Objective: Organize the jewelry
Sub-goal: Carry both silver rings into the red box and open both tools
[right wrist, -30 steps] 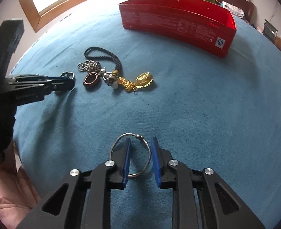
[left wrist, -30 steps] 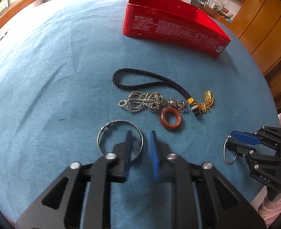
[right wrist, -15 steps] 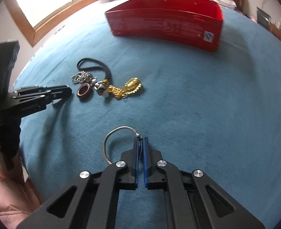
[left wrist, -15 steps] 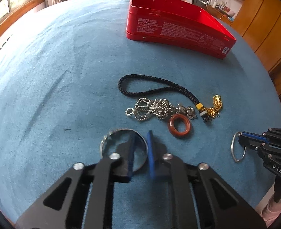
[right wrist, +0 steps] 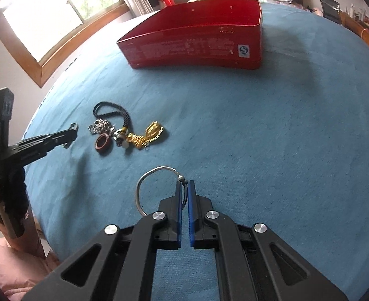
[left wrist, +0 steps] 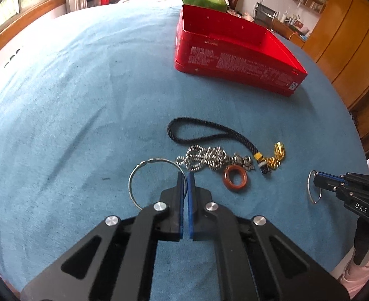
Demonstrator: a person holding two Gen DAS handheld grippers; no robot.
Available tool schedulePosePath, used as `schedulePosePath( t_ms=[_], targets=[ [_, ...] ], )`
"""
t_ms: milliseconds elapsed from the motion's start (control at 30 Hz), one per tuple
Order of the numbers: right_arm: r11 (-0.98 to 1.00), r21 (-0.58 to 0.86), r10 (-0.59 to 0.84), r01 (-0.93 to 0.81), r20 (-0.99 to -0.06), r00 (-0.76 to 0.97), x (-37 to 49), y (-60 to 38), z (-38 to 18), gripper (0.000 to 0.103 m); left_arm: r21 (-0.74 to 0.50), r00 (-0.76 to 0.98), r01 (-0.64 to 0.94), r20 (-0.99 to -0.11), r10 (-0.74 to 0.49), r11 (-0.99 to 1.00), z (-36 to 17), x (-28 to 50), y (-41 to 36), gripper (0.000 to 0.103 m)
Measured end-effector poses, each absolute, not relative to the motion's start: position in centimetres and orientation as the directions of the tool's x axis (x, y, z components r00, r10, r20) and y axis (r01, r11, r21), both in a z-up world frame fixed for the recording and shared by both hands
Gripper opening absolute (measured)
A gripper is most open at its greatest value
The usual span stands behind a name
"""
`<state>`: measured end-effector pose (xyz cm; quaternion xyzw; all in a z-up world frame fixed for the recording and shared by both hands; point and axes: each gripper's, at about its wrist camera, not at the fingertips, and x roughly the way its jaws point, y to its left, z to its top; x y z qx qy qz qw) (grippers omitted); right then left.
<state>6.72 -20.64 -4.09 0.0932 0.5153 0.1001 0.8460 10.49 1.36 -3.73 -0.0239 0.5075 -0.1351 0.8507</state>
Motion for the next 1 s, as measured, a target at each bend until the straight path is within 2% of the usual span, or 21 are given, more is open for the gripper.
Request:
schedulePosePath(
  t_ms=[433,667,1000],
  targets=[
    [0.964,0.257,0.256,-0.069,-0.822,0.509,8.9,-21.6,-1.4,0.002,-0.121,0.535,0.245,-0.811,-0.238,0.962,0.6,13.0,-1.0,0.001],
    [0.96,0.276,0.266,-0.057,-0.824,0.5,10.3,-22.2,-2.0,0.002,-0.115,0.539,0.255,-0.808,-0.239,0.96,1.3,15.0,-2.2,0.001],
    [0.966,0.247,0.242,-0.069,-0.787,0.568,11.2,-22.9,2.1,0.002,-0.121,0.564,0.273,-0.783,-0.261,0.954,3.3,16.2,-3.0,0.001]
  ],
)
